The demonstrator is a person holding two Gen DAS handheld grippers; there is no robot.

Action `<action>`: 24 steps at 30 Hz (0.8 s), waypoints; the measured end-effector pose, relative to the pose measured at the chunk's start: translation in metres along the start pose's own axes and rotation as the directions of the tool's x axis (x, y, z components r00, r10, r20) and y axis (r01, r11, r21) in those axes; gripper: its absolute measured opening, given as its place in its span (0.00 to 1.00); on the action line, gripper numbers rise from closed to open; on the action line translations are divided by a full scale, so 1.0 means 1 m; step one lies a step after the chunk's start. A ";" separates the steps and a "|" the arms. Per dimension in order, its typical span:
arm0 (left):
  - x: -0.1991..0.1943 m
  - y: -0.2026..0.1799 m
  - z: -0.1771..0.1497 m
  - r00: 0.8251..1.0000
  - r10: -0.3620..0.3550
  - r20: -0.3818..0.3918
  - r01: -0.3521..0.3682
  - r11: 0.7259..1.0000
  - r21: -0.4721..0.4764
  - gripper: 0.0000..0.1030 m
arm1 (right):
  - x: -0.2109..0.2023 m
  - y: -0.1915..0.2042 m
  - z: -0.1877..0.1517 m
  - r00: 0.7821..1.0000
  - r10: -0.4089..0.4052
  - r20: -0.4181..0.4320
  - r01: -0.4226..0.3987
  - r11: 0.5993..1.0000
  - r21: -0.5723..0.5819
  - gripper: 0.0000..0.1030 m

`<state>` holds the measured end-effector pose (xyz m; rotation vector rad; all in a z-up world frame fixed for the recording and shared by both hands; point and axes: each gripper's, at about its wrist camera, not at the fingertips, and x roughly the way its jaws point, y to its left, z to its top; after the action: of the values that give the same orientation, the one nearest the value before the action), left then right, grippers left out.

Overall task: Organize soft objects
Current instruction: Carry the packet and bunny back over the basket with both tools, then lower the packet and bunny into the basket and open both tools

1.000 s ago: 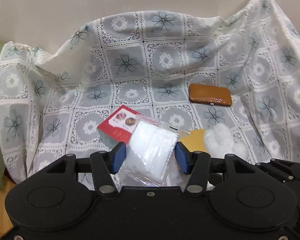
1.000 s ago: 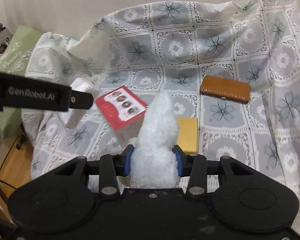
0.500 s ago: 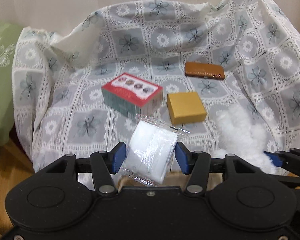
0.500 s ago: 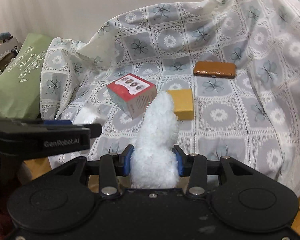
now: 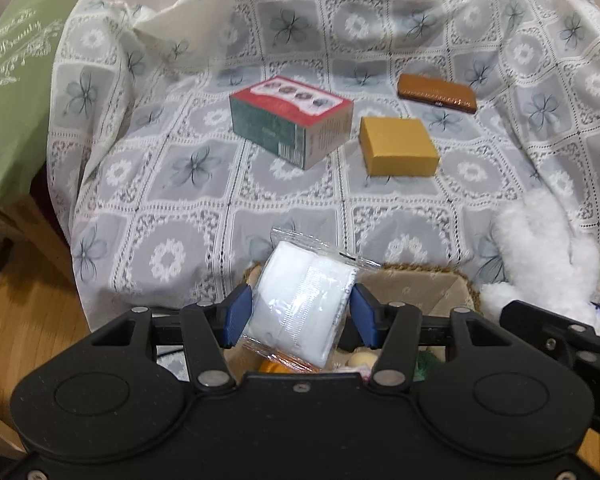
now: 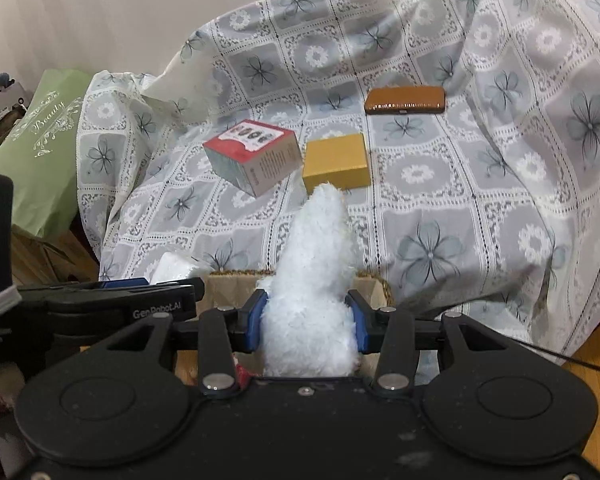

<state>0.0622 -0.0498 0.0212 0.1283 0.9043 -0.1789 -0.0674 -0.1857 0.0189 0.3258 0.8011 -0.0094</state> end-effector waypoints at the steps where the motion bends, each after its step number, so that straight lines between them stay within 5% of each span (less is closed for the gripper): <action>1: 0.002 0.000 -0.002 1.000 -0.001 -0.007 0.001 1.000 -0.004 0.51 | 0.001 0.000 -0.002 1.000 0.001 -0.005 -0.001 1.000 0.003 0.41; 24: 0.033 -0.005 -0.010 0.996 0.050 -0.078 -0.052 0.999 -0.014 0.53 | 0.020 0.003 -0.003 0.999 -0.006 -0.051 0.005 1.000 -0.023 0.43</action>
<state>0.0736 -0.0563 -0.0116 0.1443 0.9789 -0.1199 -0.0552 -0.1793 0.0035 0.3028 0.8522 0.0027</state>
